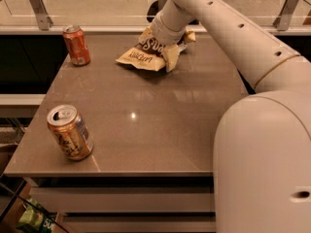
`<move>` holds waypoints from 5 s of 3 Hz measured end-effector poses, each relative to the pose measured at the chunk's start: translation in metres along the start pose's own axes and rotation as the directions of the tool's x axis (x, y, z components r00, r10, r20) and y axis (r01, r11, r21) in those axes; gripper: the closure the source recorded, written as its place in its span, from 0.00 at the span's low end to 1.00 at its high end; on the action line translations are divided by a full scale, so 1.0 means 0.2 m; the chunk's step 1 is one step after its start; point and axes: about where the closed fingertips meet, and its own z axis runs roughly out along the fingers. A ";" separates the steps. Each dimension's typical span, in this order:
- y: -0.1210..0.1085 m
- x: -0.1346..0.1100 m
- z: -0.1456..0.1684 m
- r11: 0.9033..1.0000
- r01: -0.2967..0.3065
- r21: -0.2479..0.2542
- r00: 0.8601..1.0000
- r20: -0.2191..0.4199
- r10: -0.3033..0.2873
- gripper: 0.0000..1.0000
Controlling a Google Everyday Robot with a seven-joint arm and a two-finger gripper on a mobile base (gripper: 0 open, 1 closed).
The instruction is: Move brown chip bag near orange can
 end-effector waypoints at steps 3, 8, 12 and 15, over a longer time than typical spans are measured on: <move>0.00 -0.01 0.03 1.000 0.001 -0.008 1.000 0.008 -0.001 1.00; 0.05 -0.07 -0.33 0.999 -0.032 0.037 0.999 -0.014 0.033 1.00; 0.18 -0.22 -0.63 0.994 -0.083 0.065 0.992 -0.092 0.089 1.00; 0.15 -0.35 -0.85 0.996 -0.080 0.032 0.978 -0.191 0.085 1.00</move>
Offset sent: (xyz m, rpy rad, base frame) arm 0.0000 0.0001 0.0008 0.0000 0.0002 0.0001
